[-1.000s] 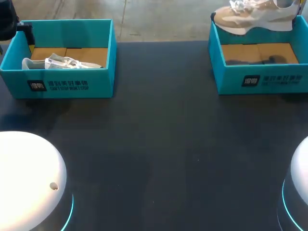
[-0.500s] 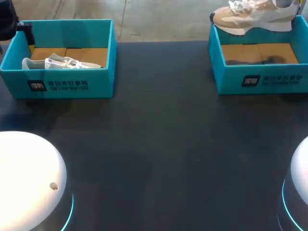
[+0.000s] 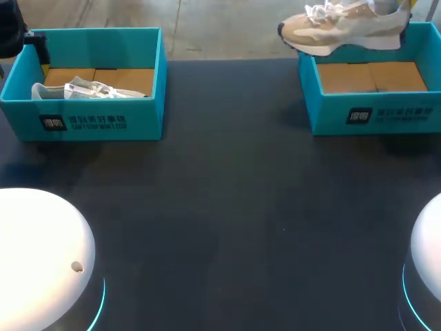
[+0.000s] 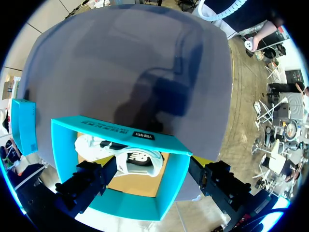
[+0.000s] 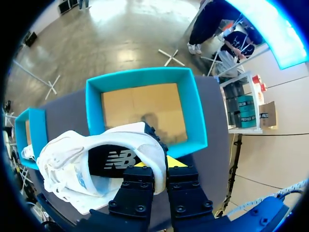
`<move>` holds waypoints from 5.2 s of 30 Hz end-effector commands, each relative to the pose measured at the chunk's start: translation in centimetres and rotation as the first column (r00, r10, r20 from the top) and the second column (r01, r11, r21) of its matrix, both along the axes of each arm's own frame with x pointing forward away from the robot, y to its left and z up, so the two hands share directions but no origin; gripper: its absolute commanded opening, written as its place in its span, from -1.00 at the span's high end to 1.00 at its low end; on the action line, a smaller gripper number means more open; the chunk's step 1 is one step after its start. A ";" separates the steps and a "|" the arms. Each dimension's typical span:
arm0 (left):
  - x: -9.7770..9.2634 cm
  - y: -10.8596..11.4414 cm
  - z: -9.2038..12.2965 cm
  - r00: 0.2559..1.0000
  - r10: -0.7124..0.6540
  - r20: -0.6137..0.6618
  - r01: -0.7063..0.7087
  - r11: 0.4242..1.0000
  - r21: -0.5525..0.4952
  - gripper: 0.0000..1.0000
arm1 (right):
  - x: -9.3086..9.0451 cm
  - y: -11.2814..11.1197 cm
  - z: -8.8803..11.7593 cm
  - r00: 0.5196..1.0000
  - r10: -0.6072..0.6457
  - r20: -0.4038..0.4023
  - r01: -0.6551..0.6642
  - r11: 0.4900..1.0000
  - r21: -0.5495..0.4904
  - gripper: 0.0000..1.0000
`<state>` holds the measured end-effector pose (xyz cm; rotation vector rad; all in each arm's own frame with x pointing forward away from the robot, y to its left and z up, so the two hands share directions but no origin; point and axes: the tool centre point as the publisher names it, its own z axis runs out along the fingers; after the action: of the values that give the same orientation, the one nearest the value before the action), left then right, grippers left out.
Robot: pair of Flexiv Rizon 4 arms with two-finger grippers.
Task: Take the shoe out of the shoebox, open the shoe tongue, remove and reinsert the insole, then place the shoe into the shoebox
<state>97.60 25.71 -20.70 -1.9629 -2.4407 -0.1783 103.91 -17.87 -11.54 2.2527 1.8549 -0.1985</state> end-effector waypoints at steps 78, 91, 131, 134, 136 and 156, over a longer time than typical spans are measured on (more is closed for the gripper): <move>-0.1 0.0 0.0 1.000 -0.001 0.001 0.001 1.000 0.002 -1.00 | -23.5 19.0 -1.1 1.000 -0.019 -0.020 0.019 1.000 -0.023 1.00; -0.1 0.0 0.0 1.000 -0.001 0.001 0.001 1.000 0.002 -1.00 | -28.4 21.5 -3.1 0.999 -0.031 -0.024 0.031 0.999 -0.024 1.00; -0.1 0.0 0.0 1.000 -0.001 0.001 0.001 1.000 0.002 -1.00 | -30.7 23.4 -16.9 0.999 0.007 0.040 -0.007 1.000 0.006 1.00; -0.1 0.0 0.0 1.000 -0.001 0.001 0.001 1.000 0.002 -1.00 | -30.7 23.9 -17.6 0.999 0.015 0.051 -0.016 1.000 0.024 1.00; -0.1 0.0 0.0 1.000 -0.001 0.001 0.001 1.000 0.002 -1.00 | -30.5 24.1 -18.2 0.999 0.014 0.050 -0.015 1.000 0.026 1.00; -0.1 0.0 0.0 1.000 -0.001 0.001 0.001 1.000 0.002 -1.00 | -29.5 24.5 -21.9 0.997 -0.074 0.021 0.073 0.997 0.006 1.00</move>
<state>97.60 25.71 -20.68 -1.9630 -2.4406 -0.1778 74.42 6.56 -33.02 2.3165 1.7651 -0.1840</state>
